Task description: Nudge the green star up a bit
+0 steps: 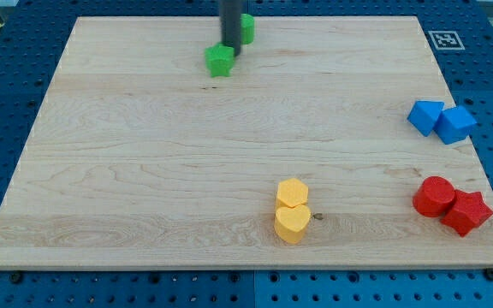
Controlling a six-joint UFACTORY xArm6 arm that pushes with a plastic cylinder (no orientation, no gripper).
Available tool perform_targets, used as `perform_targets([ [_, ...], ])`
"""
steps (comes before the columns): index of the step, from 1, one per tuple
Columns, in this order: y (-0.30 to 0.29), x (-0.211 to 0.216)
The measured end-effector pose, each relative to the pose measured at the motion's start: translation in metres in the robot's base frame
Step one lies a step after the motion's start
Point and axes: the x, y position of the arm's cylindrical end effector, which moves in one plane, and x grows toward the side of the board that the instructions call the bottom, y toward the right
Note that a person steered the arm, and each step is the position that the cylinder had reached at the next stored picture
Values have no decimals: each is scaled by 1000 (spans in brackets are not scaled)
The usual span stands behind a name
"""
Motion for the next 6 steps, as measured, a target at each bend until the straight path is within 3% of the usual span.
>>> perform_targets([
  [2,97,22],
  [3,93,55],
  [5,-61,48],
  [6,-98,37],
])
